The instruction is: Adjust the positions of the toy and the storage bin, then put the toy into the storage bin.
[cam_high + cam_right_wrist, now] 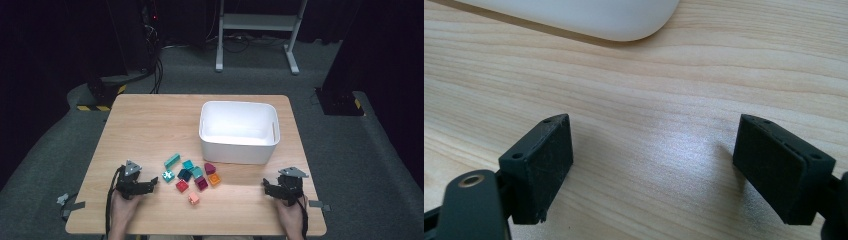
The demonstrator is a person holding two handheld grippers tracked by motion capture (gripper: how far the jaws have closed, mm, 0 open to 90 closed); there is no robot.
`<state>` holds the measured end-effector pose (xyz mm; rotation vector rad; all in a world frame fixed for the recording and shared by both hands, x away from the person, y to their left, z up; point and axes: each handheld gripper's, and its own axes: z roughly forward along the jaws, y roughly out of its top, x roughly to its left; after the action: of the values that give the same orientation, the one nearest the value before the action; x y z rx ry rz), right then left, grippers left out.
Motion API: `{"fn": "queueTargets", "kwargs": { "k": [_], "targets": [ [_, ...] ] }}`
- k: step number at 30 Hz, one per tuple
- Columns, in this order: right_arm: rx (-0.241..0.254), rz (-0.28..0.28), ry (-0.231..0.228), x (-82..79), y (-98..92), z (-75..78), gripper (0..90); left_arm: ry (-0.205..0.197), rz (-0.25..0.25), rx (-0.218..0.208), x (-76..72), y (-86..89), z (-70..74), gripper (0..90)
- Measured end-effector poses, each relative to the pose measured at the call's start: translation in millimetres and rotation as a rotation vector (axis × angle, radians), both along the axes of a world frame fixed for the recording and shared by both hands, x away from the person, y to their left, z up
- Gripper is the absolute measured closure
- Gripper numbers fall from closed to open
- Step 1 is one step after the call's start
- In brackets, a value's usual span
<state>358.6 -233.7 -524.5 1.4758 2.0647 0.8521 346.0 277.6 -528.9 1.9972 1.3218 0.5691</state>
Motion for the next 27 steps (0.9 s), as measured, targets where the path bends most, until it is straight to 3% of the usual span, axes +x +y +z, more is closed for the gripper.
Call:
{"fn": "queueTargets", "kwargs": {
  "k": [11,16,27],
  "targets": [
    [0.000,0.006,0.003,1.4,0.0,0.1,15.8,-0.002,0.013,-0.002,-1.3,0.2,-0.1,13.9],
    [0.001,0.012,-0.006,2.1,2.2,0.4,20.8,-0.003,0.017,-0.003,-1.7,0.1,-0.2,13.9],
    [-0.001,0.014,-0.006,2.5,10.2,2.7,19.5,-0.004,0.021,-0.003,-1.9,-0.1,-0.2,14.2]
  ]
}}
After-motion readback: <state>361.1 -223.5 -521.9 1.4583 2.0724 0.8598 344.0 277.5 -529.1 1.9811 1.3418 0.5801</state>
